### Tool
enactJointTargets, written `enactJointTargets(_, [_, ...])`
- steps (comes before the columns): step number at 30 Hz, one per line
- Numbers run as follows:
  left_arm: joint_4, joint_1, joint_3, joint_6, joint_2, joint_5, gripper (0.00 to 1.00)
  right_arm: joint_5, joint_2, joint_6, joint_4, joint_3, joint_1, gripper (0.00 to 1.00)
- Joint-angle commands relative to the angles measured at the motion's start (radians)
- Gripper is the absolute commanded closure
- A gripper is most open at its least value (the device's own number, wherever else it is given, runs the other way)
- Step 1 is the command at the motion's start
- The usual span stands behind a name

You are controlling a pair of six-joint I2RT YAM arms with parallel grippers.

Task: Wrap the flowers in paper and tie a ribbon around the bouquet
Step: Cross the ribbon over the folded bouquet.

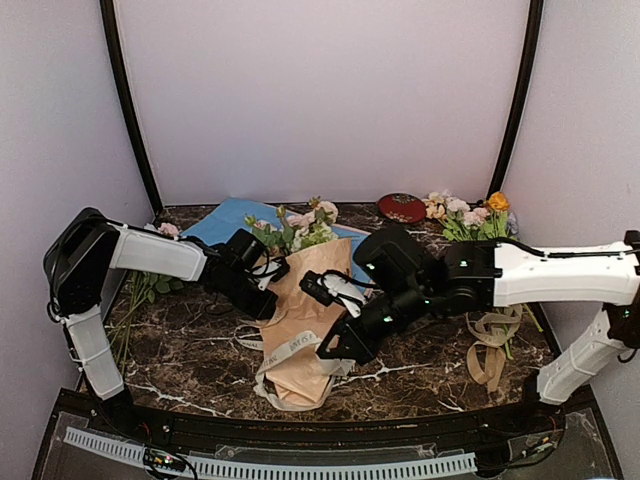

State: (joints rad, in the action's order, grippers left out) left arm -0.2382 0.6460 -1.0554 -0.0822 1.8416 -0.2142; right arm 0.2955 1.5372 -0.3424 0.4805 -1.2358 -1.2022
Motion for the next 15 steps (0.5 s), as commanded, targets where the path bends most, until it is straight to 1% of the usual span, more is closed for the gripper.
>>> enactJointTargets(1, [-0.086, -0.009, 0.012, 0.003, 0.057, 0.042, 1.0, -0.047, -0.21, -0.083, 0.109, 0.136, -0.006, 1.0])
enactJointTargets(4, [-0.092, -0.011, 0.011, 0.005, 0.056, 0.051, 1.0, -0.25, -0.421, -0.142, 0.225, 0.134, 0.029, 1.0])
enactJointTargets(6, [-0.093, -0.012, 0.011, 0.006, 0.057, 0.052, 1.0, -0.345, -0.543, -0.18, 0.281, 0.099, 0.099, 1.0])
enactJointTargets(8, [-0.095, -0.013, 0.012, 0.007, 0.057, 0.054, 1.0, -0.461, -0.634, -0.207, 0.357, 0.013, 0.185, 1.0])
enactJointTargets(10, [-0.095, -0.012, 0.013, 0.01, 0.057, 0.058, 1.0, -0.651, -0.666, -0.226, 0.465, -0.096, 0.25, 1.0])
enactJointTargets(12, [-0.095, -0.013, 0.013, 0.009, 0.059, 0.059, 1.0, -0.821, -0.653, -0.216, 0.535, -0.198, 0.29, 1.0])
enactJointTargets(13, [-0.095, -0.013, 0.012, 0.008, 0.059, 0.057, 1.0, -0.868, -0.636, -0.195, 0.531, -0.238, 0.295, 1.0])
enactJointTargets(14, [-0.096, -0.012, 0.011, 0.008, 0.06, 0.057, 1.0, -0.876, -0.608, -0.156, 0.499, -0.264, 0.296, 1.0])
enactJointTargets(15, [-0.096, -0.012, 0.011, 0.008, 0.061, 0.059, 1.0, -0.838, -0.575, -0.108, 0.44, -0.277, 0.297, 1.0])
